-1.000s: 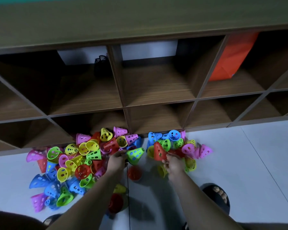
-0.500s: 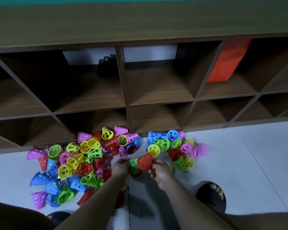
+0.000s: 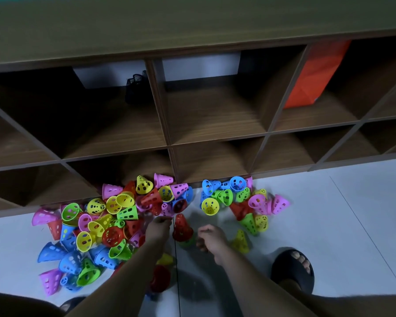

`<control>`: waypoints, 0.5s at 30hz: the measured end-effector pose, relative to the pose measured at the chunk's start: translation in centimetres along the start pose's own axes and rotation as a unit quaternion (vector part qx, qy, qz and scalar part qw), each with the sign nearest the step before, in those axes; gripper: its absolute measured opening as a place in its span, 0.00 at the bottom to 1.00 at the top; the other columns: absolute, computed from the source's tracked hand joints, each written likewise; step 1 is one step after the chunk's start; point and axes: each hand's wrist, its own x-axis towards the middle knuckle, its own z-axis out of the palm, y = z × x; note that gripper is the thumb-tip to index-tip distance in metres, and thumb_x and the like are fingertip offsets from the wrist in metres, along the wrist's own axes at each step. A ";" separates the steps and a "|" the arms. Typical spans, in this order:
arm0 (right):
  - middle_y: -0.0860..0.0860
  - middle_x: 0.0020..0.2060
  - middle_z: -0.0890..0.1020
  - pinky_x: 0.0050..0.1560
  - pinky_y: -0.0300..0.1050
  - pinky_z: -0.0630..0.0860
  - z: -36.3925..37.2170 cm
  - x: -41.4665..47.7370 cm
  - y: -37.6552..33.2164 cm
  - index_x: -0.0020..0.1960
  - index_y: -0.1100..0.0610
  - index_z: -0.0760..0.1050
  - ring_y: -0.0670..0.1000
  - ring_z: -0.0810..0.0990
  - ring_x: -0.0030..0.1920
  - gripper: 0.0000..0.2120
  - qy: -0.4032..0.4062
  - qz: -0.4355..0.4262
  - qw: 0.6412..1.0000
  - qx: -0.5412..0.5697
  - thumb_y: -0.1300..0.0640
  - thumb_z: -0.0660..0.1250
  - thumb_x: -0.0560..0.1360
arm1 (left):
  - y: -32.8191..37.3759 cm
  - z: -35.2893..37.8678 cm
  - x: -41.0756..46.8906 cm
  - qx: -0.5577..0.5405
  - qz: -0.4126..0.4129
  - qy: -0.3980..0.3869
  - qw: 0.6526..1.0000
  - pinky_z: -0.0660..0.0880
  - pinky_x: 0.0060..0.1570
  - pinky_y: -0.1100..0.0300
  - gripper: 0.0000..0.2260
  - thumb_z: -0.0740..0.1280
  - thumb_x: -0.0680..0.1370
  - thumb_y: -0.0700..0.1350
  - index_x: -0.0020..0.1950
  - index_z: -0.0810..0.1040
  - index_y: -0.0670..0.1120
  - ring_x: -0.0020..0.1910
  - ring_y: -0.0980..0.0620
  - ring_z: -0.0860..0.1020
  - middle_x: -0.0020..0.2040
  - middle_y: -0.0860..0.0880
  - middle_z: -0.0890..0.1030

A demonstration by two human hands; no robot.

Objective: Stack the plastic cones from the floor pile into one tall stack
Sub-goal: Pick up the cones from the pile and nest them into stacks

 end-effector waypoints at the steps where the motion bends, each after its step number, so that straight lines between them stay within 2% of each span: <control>1: 0.55 0.40 0.87 0.30 0.43 0.75 -0.4 0.4 0.6 0.47 0.54 0.82 0.53 0.84 0.34 0.05 0.019 0.008 1.000 -0.002 0.60 0.68 0.77 | 0.7 0.3 0.2 0.002 0.004 0.003 1.000 0.80 0.48 0.46 0.07 0.66 0.85 0.44 0.54 0.84 0.48 0.48 0.43 0.81 0.49 0.44 0.84; 3: 0.55 0.40 0.87 0.34 0.49 0.81 -1.5 2.6 2.8 0.43 0.52 0.81 0.57 0.85 0.37 0.05 0.076 0.018 0.997 -0.016 0.57 0.66 0.75 | 2.3 1.2 0.3 0.003 0.012 0.004 1.000 0.82 0.55 0.42 0.06 0.67 0.84 0.46 0.52 0.85 0.50 0.51 0.41 0.84 0.48 0.45 0.85; 5: 0.56 0.46 0.87 0.48 0.57 0.84 -3.1 3.3 3.7 0.42 0.52 0.80 0.61 0.86 0.47 0.07 0.143 0.025 0.987 -0.073 0.54 0.64 0.74 | 3.9 2.4 0.3 0.010 0.032 0.004 0.999 0.83 0.57 0.41 0.06 0.68 0.83 0.48 0.50 0.85 0.52 0.51 0.42 0.84 0.47 0.47 0.86; 7: 0.58 0.53 0.86 0.57 0.52 0.80 -4.8 1.6 3.3 0.49 0.54 0.82 0.62 0.84 0.57 0.09 0.209 0.021 0.970 -0.120 0.58 0.62 0.79 | 5.4 3.7 0.1 0.036 0.072 0.000 0.997 0.83 0.54 0.46 0.06 0.68 0.81 0.48 0.50 0.85 0.51 0.49 0.46 0.83 0.47 0.49 0.86; 9: 0.60 0.56 0.85 0.60 0.51 0.76 -6.5 0.5 3.4 0.55 0.56 0.82 0.64 0.81 0.61 0.10 0.274 0.009 0.955 -0.110 0.60 0.63 0.80 | 6.7 4.7 0.0 0.089 0.111 -0.020 0.990 0.80 0.50 0.51 0.05 0.69 0.80 0.46 0.49 0.85 0.49 0.46 0.47 0.82 0.45 0.48 0.86; 12: 0.60 0.55 0.84 0.58 0.55 0.77 -8.1 0.7 5.1 0.55 0.53 0.78 0.65 0.81 0.59 0.07 0.304 0.004 0.947 -0.106 0.53 0.66 0.80 | 7.2 5.6 0.5 0.213 0.136 -0.081 0.964 0.83 0.52 0.52 0.06 0.73 0.74 0.48 0.50 0.86 0.51 0.47 0.47 0.85 0.46 0.49 0.87; 13: 0.58 0.55 0.84 0.57 0.55 0.77 -8.4 0.8 5.5 0.56 0.51 0.77 0.64 0.81 0.59 0.07 0.299 0.010 0.948 -0.108 0.51 0.67 0.79 | 6.9 5.7 0.6 0.254 0.130 -0.104 0.953 0.84 0.49 0.54 0.06 0.73 0.74 0.48 0.50 0.85 0.53 0.46 0.48 0.85 0.47 0.50 0.87; 15: 0.56 0.56 0.83 0.57 0.54 0.77 -8.8 1.0 6.0 0.58 0.49 0.75 0.63 0.81 0.59 0.09 0.287 0.014 0.951 -0.112 0.50 0.68 0.78 | 6.1 5.6 0.7 0.302 0.115 -0.125 0.938 0.80 0.38 0.66 0.07 0.74 0.76 0.43 0.52 0.84 0.52 0.41 0.54 0.83 0.46 0.50 0.85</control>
